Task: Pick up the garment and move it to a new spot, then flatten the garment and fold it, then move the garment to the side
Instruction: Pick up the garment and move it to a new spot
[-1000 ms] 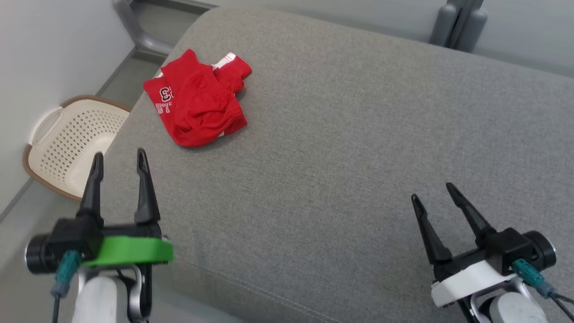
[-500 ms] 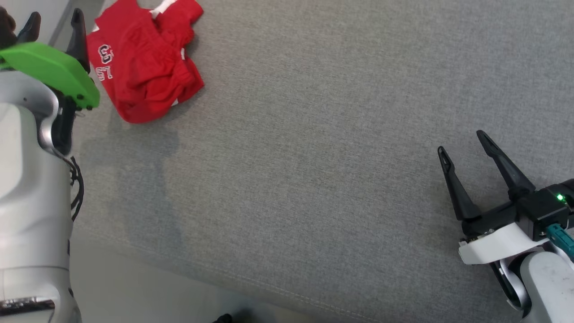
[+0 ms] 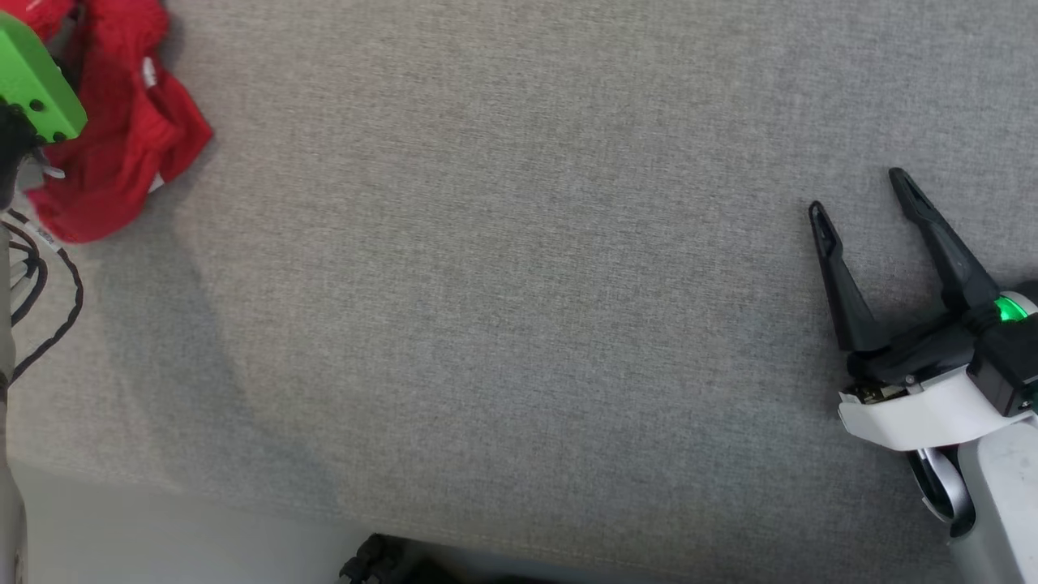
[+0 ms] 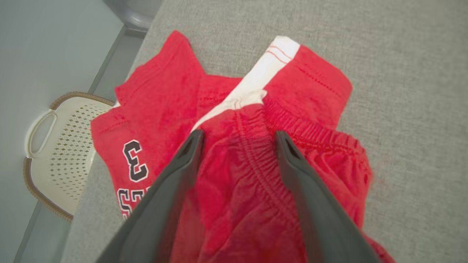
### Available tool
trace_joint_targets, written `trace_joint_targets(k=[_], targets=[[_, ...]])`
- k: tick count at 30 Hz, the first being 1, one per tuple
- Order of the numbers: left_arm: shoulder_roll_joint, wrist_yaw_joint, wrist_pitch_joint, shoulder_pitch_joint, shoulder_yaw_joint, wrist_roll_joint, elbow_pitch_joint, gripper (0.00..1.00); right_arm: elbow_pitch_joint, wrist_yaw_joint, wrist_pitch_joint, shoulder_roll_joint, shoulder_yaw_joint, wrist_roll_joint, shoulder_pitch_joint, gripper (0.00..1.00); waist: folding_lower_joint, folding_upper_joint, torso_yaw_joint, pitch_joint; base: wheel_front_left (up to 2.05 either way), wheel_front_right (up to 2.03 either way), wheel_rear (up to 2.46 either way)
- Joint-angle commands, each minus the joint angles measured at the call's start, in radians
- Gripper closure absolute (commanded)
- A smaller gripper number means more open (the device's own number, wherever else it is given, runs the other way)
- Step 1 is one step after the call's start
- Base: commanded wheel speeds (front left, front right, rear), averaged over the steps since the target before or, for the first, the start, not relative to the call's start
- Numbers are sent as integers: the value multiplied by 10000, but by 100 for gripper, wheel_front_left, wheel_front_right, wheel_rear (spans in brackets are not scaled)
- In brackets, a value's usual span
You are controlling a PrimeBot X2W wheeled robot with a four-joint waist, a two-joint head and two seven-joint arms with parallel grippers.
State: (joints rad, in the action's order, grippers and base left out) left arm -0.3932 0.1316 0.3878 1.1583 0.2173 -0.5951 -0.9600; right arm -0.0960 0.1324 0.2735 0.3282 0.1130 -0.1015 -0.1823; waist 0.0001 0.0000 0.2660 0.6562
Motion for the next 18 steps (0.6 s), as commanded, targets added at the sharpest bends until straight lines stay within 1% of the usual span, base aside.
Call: trace_joint_targets(k=[1,7,9,10,11,13,18], targets=[[-37,-25,70,192,62,2,-216,0,617,-35,-172,100,-149,97,216,0,-1,0,-548,613,0,0,0],[-56,-24,578,192,615,-211,-1051,0,686,-40,-191,-14,-215,140,124,0,-1,0,-693,803,0,0,0],[-86,-24,570,163,809,-330,-1090,0,700,-40,-191,-50,-212,172,60,0,-1,0,-712,844,0,0,0],[-164,-24,314,215,858,-339,-1018,100,707,-40,-191,-60,-212,183,28,0,-1,0,-718,862,0,0,0],[-384,-24,-347,364,841,-236,-870,100,716,-40,-192,-85,-206,182,-30,0,-1,0,-735,881,0,0,0],[-723,-24,-1254,493,819,-84,-948,100,780,-55,-194,-151,-168,162,-115,0,-1,0,-803,810,0,0,0],[-1196,-24,-3494,804,786,69,-775,100,879,-60,-191,-457,0,49,-225,0,-1,0,-1000,276,0,0,0]])
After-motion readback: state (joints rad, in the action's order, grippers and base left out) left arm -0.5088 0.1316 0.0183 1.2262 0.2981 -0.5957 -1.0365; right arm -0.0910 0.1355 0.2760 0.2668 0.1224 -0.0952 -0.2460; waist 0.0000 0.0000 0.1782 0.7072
